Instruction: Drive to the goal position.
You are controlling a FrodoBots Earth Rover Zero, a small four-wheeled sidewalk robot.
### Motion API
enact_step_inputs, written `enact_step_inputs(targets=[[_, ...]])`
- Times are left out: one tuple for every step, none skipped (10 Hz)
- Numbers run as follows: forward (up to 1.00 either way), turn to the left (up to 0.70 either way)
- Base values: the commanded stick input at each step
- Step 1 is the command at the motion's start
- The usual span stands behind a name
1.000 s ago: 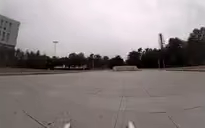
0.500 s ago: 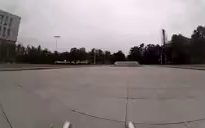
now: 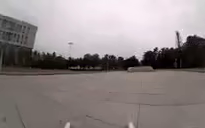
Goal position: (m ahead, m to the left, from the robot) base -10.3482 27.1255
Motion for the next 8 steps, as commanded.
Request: enact_step_inputs(targets=[[0.00, 0.85], [0.00, 0.85], [0.00, 0.85], [0.00, 0.85], [0.00, 0.85], [0.00, 0.85], [0.00, 0.85], [0.00, 0.85]])
